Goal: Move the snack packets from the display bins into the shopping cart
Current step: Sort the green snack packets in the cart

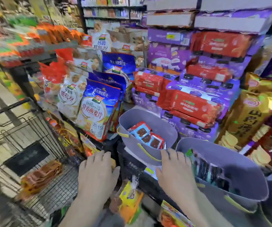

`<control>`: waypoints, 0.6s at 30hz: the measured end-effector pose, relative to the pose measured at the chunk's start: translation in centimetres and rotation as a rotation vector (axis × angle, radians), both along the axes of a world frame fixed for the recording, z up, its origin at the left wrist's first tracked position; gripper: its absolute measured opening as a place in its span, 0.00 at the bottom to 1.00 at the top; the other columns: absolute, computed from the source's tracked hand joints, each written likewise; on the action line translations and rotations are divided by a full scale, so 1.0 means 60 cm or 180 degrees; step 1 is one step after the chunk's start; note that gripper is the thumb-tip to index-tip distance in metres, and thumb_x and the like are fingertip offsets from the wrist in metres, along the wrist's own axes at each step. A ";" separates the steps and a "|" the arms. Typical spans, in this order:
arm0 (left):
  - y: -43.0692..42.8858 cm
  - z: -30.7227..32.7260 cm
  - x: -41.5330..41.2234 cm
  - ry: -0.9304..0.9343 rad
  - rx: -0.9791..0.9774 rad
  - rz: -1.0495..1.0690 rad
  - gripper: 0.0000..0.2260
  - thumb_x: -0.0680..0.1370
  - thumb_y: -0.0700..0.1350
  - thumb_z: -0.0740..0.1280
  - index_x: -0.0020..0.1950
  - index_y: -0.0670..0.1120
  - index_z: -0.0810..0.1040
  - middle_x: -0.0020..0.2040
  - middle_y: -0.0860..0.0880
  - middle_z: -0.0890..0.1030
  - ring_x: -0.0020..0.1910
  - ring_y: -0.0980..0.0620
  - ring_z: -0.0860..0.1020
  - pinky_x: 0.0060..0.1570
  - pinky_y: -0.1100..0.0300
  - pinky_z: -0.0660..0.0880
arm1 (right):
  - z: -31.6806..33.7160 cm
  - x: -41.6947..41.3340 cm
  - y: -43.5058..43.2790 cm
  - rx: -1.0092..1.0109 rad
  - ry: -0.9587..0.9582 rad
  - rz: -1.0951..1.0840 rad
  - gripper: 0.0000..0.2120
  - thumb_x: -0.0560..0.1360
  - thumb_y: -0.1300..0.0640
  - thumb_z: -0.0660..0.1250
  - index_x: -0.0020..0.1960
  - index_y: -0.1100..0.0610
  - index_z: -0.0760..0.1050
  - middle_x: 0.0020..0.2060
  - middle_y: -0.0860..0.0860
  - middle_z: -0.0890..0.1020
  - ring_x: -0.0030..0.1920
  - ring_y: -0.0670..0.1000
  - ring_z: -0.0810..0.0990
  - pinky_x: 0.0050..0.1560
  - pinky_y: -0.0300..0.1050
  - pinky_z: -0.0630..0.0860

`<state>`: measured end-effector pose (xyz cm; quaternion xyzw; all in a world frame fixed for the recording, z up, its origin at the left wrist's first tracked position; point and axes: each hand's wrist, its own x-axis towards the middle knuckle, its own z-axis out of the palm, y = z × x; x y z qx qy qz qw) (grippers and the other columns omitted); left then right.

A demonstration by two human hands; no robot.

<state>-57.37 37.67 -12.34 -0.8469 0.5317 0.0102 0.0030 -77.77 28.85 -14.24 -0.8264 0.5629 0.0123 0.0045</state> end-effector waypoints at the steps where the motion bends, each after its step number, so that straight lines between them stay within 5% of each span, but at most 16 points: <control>1: 0.017 -0.003 0.026 0.0022 -0.0005 0.0103 0.28 0.82 0.68 0.58 0.79 0.55 0.67 0.80 0.55 0.69 0.77 0.50 0.68 0.72 0.52 0.68 | 0.002 0.030 0.006 -0.0018 -0.0005 0.0086 0.28 0.79 0.40 0.61 0.75 0.52 0.65 0.69 0.52 0.72 0.68 0.58 0.72 0.69 0.55 0.67; 10: 0.183 -0.042 0.295 0.0221 0.0093 0.1110 0.30 0.83 0.66 0.58 0.81 0.52 0.66 0.80 0.53 0.70 0.78 0.49 0.69 0.76 0.49 0.69 | -0.017 0.329 0.080 0.0275 0.0100 0.0933 0.31 0.83 0.41 0.56 0.81 0.53 0.55 0.78 0.52 0.64 0.76 0.58 0.64 0.75 0.55 0.62; 18: 0.323 -0.088 0.428 0.0581 0.0469 0.1991 0.24 0.83 0.66 0.60 0.74 0.54 0.71 0.68 0.54 0.78 0.67 0.48 0.77 0.63 0.52 0.77 | -0.080 0.516 0.165 0.0704 0.0387 0.1672 0.30 0.83 0.41 0.56 0.80 0.53 0.55 0.76 0.52 0.64 0.74 0.58 0.65 0.74 0.54 0.63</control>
